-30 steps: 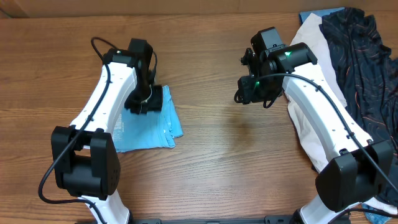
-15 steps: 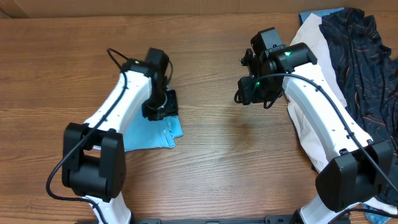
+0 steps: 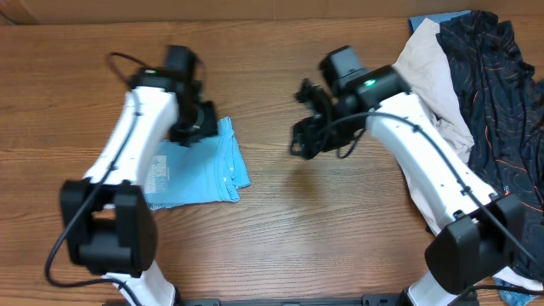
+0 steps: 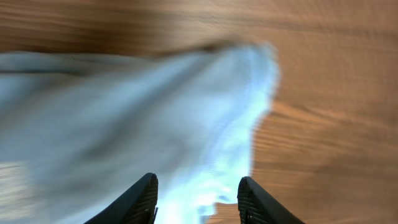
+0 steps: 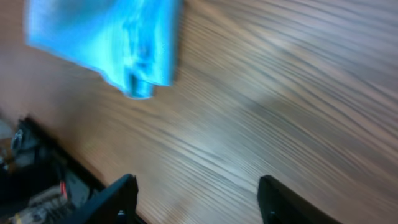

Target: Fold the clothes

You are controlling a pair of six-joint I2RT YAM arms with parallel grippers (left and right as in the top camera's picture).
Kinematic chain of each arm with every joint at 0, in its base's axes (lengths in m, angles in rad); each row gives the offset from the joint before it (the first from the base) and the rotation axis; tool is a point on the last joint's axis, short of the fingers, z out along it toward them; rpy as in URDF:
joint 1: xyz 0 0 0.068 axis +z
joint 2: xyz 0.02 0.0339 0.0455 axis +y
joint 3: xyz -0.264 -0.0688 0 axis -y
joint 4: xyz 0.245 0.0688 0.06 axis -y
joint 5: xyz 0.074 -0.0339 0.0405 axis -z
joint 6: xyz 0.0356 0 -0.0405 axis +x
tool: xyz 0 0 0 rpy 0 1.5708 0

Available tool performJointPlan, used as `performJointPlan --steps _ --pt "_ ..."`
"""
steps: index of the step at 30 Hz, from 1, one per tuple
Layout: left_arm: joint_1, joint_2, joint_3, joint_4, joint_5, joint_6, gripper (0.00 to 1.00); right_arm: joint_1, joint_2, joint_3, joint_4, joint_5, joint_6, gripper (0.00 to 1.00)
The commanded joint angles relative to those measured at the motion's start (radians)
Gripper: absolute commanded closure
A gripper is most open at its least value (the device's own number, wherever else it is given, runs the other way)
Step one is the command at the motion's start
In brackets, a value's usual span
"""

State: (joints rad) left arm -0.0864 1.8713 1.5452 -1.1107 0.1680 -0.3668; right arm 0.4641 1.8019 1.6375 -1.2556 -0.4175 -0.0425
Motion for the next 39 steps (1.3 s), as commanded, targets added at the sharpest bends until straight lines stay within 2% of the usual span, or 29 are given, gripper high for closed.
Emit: performJointPlan --steps 1,8,15,24,35,36,37,39 --pt "0.095 -0.034 0.018 -0.026 -0.023 0.025 0.53 0.091 0.008 0.002 0.041 -0.072 -0.010 0.32" --pt "0.256 -0.032 -0.014 -0.052 -0.172 0.028 0.48 0.257 0.111 -0.005 0.152 -0.074 0.039 0.32" --pt "0.372 -0.032 -0.021 -0.048 -0.175 0.033 0.45 0.335 0.254 -0.014 0.277 -0.090 0.047 0.33" --pt "0.391 -0.031 -0.021 -0.049 -0.170 0.075 0.44 0.360 0.344 -0.014 0.425 -0.089 0.047 0.34" --pt "0.391 -0.031 -0.021 -0.051 -0.171 0.076 0.43 0.362 0.419 -0.014 0.434 -0.089 0.047 0.38" --pt "0.391 -0.031 -0.021 -0.052 -0.171 0.076 0.43 0.361 0.428 -0.014 0.434 -0.089 0.047 0.41" --pt "0.391 -0.031 -0.021 -0.053 -0.171 0.076 0.44 0.361 0.431 -0.014 0.434 -0.089 0.047 0.50" --pt "0.391 -0.031 -0.021 -0.055 -0.171 0.076 0.43 0.361 0.432 -0.014 0.432 -0.089 0.047 0.80"
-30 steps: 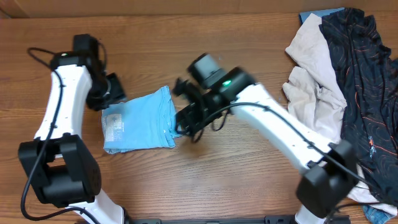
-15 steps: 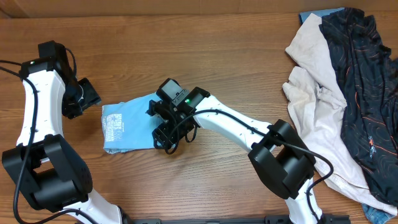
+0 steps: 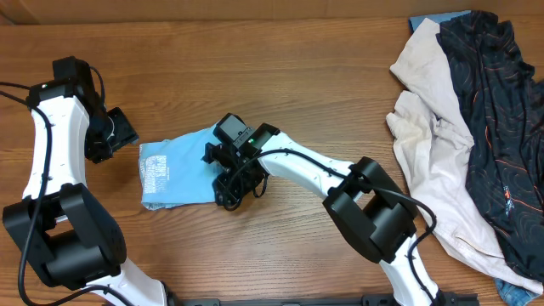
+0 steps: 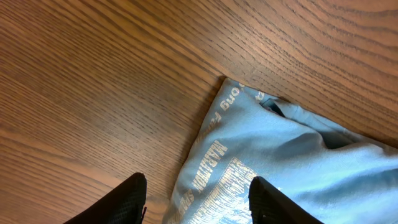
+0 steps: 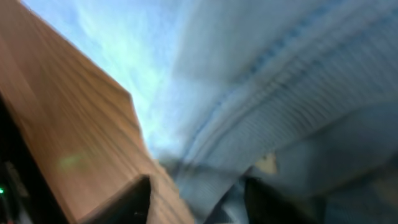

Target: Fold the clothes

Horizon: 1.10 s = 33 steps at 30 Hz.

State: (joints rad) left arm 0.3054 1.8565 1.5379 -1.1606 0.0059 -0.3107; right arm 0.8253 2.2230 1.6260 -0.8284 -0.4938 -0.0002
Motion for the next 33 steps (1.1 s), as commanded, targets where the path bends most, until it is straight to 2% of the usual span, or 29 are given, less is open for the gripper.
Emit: performJointPlan --steps 1,4,7,11,14,17,24,33 --pt "-0.001 -0.016 -0.013 -0.006 -0.009 0.020 0.43 0.000 0.011 -0.003 0.004 -0.013 0.009 0.94" --pt "-0.001 -0.016 -0.013 -0.006 -0.010 0.028 0.44 0.000 0.008 -0.002 -0.002 -0.013 0.053 0.96" --pt "-0.001 -0.016 -0.013 -0.006 -0.010 0.028 0.44 -0.008 -0.017 0.014 -0.080 0.013 0.057 0.96" --pt "-0.001 -0.016 -0.013 -0.003 -0.010 0.027 0.43 -0.018 -0.084 0.113 -0.280 0.156 0.057 0.96" --pt "-0.001 -0.016 -0.013 -0.001 -0.010 0.028 0.43 -0.019 -0.121 0.211 -0.354 0.315 0.057 0.96" --pt "-0.001 -0.016 -0.013 -0.003 -0.010 0.028 0.44 -0.031 -0.125 0.256 -0.335 0.407 0.056 0.96" --pt "-0.001 -0.016 -0.013 -0.021 -0.010 0.043 0.44 -0.075 -0.084 0.201 -0.222 0.407 0.057 0.96" --pt "-0.001 -0.016 -0.013 -0.021 -0.010 0.043 0.44 -0.093 -0.055 0.116 -0.235 0.369 0.057 0.96"
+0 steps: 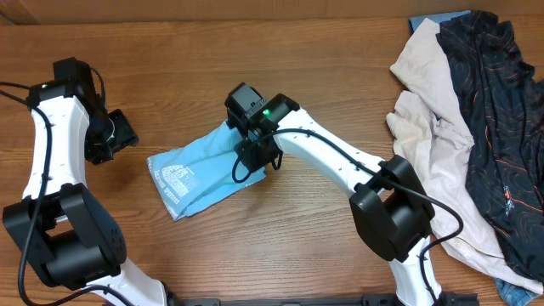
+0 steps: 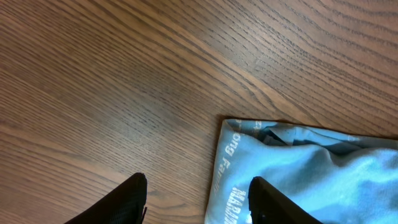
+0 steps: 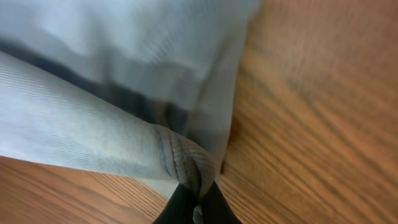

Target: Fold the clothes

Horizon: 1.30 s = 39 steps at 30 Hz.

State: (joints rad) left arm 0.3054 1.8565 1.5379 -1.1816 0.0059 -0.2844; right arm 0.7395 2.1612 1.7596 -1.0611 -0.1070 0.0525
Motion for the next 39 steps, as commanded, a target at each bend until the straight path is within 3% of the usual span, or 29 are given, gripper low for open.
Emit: performJointPlan --steps 1,6,12,16,25,29,35,39 --pt "-0.001 -0.016 -0.013 0.000 -0.010 0.016 0.44 -0.005 0.007 -0.022 -0.005 -0.040 0.004 0.96" --pt "-0.001 -0.016 -0.013 0.000 -0.010 0.019 0.44 0.000 0.007 -0.033 0.000 -0.051 0.004 0.82" --pt "-0.001 -0.016 -0.013 -0.005 -0.009 0.019 0.44 0.000 0.007 -0.034 -0.041 -0.051 0.004 0.76" --pt "-0.001 -0.016 -0.013 -0.006 -0.003 0.020 0.43 0.000 0.007 -0.038 -0.060 -0.051 0.004 0.59" --pt "-0.026 -0.016 -0.013 0.020 0.237 0.169 0.44 -0.011 0.000 -0.010 -0.113 0.008 0.109 0.57" --pt "-0.068 -0.016 -0.013 0.058 0.328 0.244 0.44 -0.011 -0.015 0.005 -0.175 -0.078 0.107 0.56" --pt "-0.165 -0.011 -0.013 0.118 0.322 0.347 0.40 -0.008 -0.021 0.005 -0.235 -0.347 0.070 0.55" --pt "-0.215 -0.010 -0.013 0.165 0.303 0.364 0.40 -0.024 -0.048 0.005 -0.188 -0.380 0.110 0.55"
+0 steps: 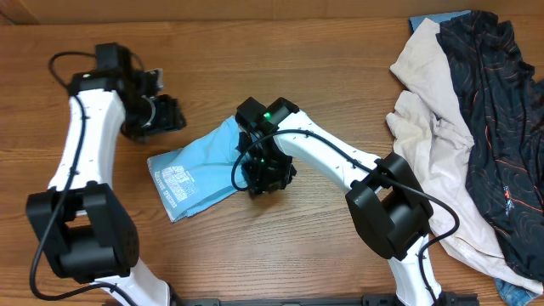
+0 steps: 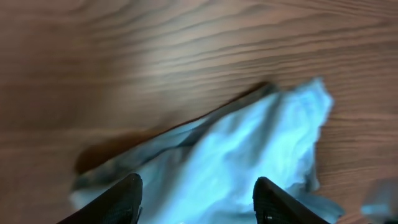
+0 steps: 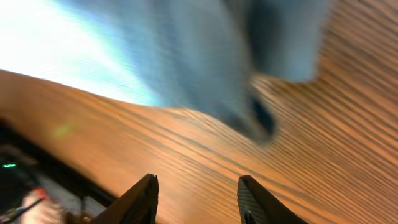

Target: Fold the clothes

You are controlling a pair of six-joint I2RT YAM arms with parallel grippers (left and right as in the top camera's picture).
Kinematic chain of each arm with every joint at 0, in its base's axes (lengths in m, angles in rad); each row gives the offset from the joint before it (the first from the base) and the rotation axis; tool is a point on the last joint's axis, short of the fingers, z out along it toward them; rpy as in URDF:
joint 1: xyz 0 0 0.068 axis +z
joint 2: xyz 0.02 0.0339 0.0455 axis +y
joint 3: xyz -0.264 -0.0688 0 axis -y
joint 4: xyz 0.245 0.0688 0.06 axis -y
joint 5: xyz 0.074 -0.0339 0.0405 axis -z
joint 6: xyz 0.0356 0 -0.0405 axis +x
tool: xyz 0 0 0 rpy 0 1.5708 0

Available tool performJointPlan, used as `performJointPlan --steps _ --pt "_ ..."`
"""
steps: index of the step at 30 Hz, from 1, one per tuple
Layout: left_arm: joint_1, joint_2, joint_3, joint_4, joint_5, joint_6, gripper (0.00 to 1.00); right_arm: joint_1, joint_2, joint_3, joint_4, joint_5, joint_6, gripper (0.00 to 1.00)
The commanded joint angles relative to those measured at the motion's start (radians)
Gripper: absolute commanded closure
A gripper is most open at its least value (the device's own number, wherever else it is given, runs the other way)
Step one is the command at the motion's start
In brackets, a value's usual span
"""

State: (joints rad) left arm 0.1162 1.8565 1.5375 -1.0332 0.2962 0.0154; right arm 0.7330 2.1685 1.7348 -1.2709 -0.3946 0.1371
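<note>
A folded light blue shirt [image 1: 197,170] with white print lies slanted on the wooden table. My right gripper [image 1: 270,178] stands open at the shirt's right edge, over bare wood; the right wrist view shows the blue cloth [image 3: 155,56] ahead of its spread fingertips. My left gripper [image 1: 166,115] is open above and left of the shirt's upper corner. The left wrist view, blurred, has the blue cloth [image 2: 249,149] between and beyond its fingertips.
A heap of unfolded clothes fills the right side: a beige garment [image 1: 429,93] and a dark patterned one [image 1: 497,110]. A blue item [image 1: 438,19] peeks out at the back edge behind them. The table's near edge [image 3: 37,168] appears in the right wrist view.
My right gripper has let go of the shirt's edge, now open slightly lower at its right side. My left arm has moved right, toward the shirt's upper corner. The shirt lies as before.
Both grippers were open, the left over the folded blue shirt, the right clear of it mid-table. Then the left was off to the far left and the right at the shirt's right edge. Then the right pinched that edge and the shirt lay slanted, further right. Now released.
</note>
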Motion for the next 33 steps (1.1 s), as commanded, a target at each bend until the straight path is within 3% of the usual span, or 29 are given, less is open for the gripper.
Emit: performJointPlan --steps 1,8,11,17,21,24,26,29,31,33 --pt "-0.035 -0.010 -0.013 0.026 0.029 0.076 0.41 -0.023 -0.063 0.030 0.041 -0.093 0.049 0.55" --pt "-0.116 0.007 -0.013 0.017 0.107 0.192 0.41 -0.047 -0.076 0.030 0.134 -0.030 0.200 0.54" --pt "-0.143 0.045 -0.013 0.022 0.093 0.194 0.36 -0.047 -0.076 0.030 0.133 0.012 0.208 0.52" --pt "-0.174 0.140 -0.013 0.041 0.101 0.186 0.36 -0.047 -0.076 0.009 0.134 0.042 0.204 0.52" --pt "-0.190 0.187 -0.013 0.053 0.097 0.187 0.38 -0.047 -0.076 -0.020 0.144 0.101 0.204 0.51" --pt "-0.196 0.201 -0.013 0.067 0.086 0.187 0.46 -0.046 -0.076 -0.038 0.165 0.106 0.200 0.53" --pt "-0.196 0.201 -0.013 0.075 0.086 0.187 0.59 -0.046 -0.076 -0.046 0.179 0.106 0.200 0.60" --pt "-0.196 0.201 -0.013 0.077 0.086 0.187 0.80 -0.046 -0.076 -0.060 0.200 0.106 0.200 0.85" --pt "-0.196 0.201 -0.013 0.077 0.086 0.187 0.85 -0.046 -0.076 -0.072 0.214 0.106 0.196 0.96" --pt "-0.195 0.201 -0.012 0.077 0.086 0.185 0.87 -0.046 -0.076 -0.090 0.232 0.106 0.197 0.96"
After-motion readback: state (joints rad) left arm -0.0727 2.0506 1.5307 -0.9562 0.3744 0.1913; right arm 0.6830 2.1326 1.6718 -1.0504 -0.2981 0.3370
